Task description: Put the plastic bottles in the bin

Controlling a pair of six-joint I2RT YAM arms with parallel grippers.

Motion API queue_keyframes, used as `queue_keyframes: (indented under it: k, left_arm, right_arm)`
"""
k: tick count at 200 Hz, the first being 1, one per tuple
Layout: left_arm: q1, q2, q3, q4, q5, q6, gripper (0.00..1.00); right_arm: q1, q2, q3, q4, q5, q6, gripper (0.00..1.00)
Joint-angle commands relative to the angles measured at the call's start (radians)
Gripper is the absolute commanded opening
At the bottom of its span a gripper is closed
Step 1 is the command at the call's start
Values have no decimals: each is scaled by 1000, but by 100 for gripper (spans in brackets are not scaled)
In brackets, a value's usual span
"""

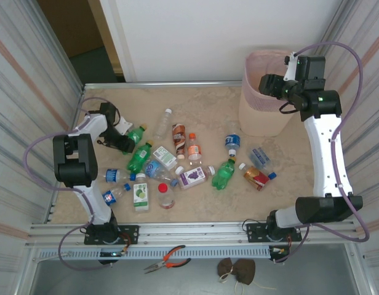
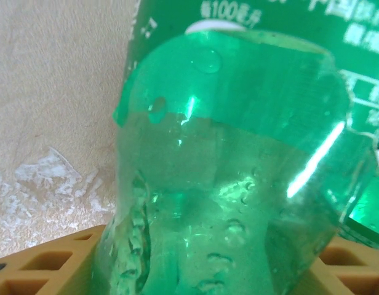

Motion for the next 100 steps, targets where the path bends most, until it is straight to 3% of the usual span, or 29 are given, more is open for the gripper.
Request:
queue_keyframes:
  k: [1, 55, 100]
  left_arm:
    - [11, -86, 17, 4, 73, -23, 56]
    - [26, -271, 9, 88, 315, -77, 56]
    - [-7, -453, -21, 285, 562, -255, 54]
  right_arm:
    - [-1, -59, -21, 7, -24, 22, 71]
    - [23, -173, -172, 114, -163, -1, 72]
    - [91, -274, -328, 276, -332, -54, 75]
